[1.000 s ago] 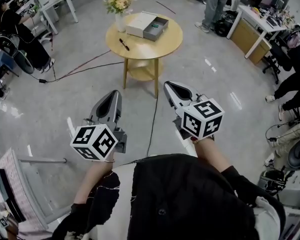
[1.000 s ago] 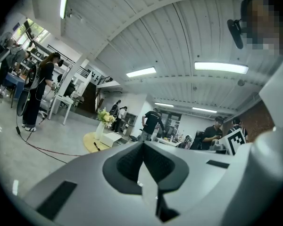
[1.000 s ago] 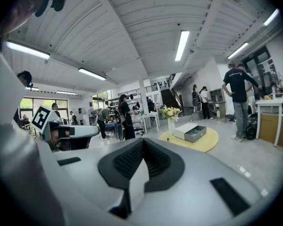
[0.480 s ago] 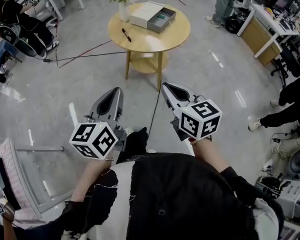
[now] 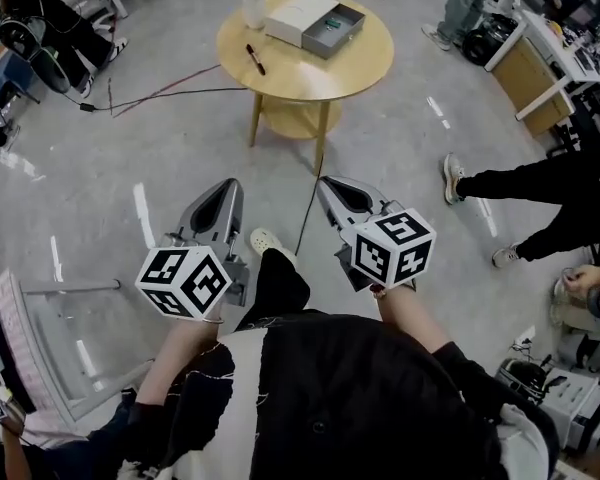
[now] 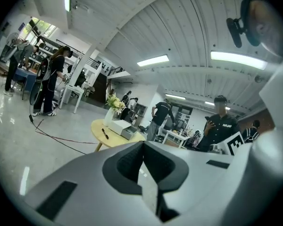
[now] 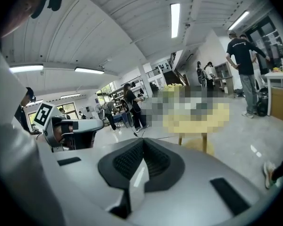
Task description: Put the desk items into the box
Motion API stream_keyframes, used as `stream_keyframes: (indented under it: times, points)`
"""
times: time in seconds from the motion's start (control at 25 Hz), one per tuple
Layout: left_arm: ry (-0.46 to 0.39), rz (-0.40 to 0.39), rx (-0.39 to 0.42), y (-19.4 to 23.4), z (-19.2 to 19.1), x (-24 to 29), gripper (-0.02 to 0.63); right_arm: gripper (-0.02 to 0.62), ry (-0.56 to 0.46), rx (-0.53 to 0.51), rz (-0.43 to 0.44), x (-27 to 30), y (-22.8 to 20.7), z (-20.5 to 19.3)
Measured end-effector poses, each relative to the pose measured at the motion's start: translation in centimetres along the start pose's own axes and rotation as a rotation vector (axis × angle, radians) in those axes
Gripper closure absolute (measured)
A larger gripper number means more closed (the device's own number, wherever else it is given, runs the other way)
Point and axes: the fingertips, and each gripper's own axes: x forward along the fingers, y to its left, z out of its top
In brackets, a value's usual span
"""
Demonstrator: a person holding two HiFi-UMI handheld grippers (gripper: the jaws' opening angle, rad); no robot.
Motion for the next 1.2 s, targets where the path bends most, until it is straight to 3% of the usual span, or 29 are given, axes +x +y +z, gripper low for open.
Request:
stream_keyframes:
  times: [0.24, 0.48, 1.2]
  points:
    - [0.037, -0.008, -0.001, 0.8, -0.3, 2.5, 0.597, 0.591, 0.022, 0.037, -0.011, 1.9, -2.1, -0.4]
    - [0.033, -0.019, 0.009, 1.8, 1.8, 5.2, 0.597, 0.592, 0.024, 0.049, -0.003, 4.1, -3.2, 1.1]
    - [0.011, -0.13, 0.026, 6.4, 10.0, 17.5, 0.597, 0.591, -0.061, 0.047, -0.127, 11.6, -10.6, 11.0]
